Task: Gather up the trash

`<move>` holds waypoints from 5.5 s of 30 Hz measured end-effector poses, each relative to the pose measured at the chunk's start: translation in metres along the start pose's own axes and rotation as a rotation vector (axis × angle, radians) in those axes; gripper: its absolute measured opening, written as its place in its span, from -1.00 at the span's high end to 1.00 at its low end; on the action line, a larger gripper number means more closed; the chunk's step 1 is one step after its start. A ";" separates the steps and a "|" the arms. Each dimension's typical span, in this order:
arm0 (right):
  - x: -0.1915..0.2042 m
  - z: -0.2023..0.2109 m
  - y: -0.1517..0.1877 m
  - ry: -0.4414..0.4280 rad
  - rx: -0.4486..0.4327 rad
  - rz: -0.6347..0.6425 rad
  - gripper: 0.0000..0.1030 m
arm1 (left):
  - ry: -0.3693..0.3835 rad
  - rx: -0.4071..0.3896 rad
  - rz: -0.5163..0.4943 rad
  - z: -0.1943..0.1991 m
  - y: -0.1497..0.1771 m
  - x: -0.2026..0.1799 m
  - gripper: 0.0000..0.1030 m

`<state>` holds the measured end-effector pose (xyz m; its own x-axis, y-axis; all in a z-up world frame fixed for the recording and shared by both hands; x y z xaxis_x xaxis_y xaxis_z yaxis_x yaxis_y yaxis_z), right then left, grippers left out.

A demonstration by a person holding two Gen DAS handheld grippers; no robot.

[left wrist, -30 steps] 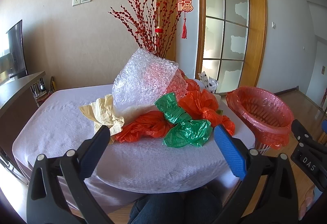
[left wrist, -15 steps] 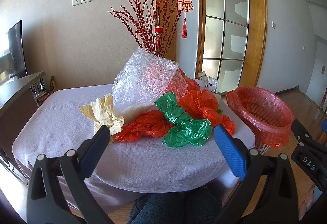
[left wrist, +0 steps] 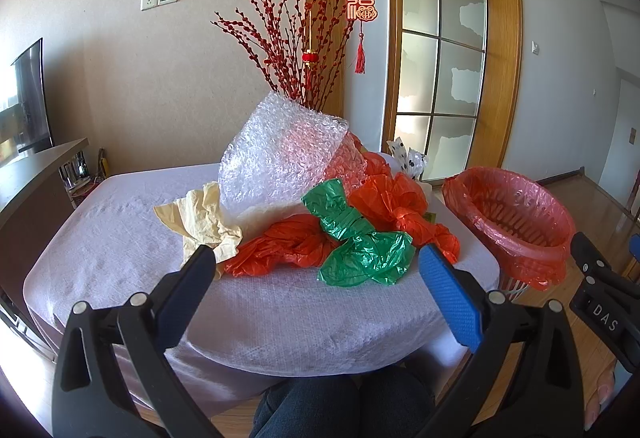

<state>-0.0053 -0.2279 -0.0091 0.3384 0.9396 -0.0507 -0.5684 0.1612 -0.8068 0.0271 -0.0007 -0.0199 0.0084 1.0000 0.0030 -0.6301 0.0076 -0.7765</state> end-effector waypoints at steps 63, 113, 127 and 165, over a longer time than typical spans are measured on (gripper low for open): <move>0.164 -0.064 -0.012 -0.550 0.153 0.294 -0.14 | -0.206 0.034 0.245 -0.008 0.011 0.133 -0.92; 0.104 -0.066 -0.021 -0.559 0.164 0.223 0.69 | 0.012 0.155 0.132 -0.068 -0.044 0.116 0.93; 0.062 -0.074 -0.057 -0.499 0.120 0.178 0.69 | 0.237 0.053 -0.036 -0.021 -0.114 0.036 0.93; -0.113 -0.183 -0.104 -0.215 0.220 -0.180 0.69 | 0.761 0.242 -0.313 -0.152 -0.130 -0.267 0.92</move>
<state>0.1529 -0.4057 -0.0271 0.2955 0.9284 0.2253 -0.6699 0.3695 -0.6439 0.2250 -0.2694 -0.0154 0.6737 0.6771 -0.2960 -0.6595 0.3701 -0.6543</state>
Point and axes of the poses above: each gripper's, at about its wrist camera, not at the fingertips, and z roughly against the way its jaws point, x to its left, y to its underside, the point moved 3 cm from there along -z, roughly the way its jaws point, and after that the axes turned 11 degrees about x, right-handed, at the moved point
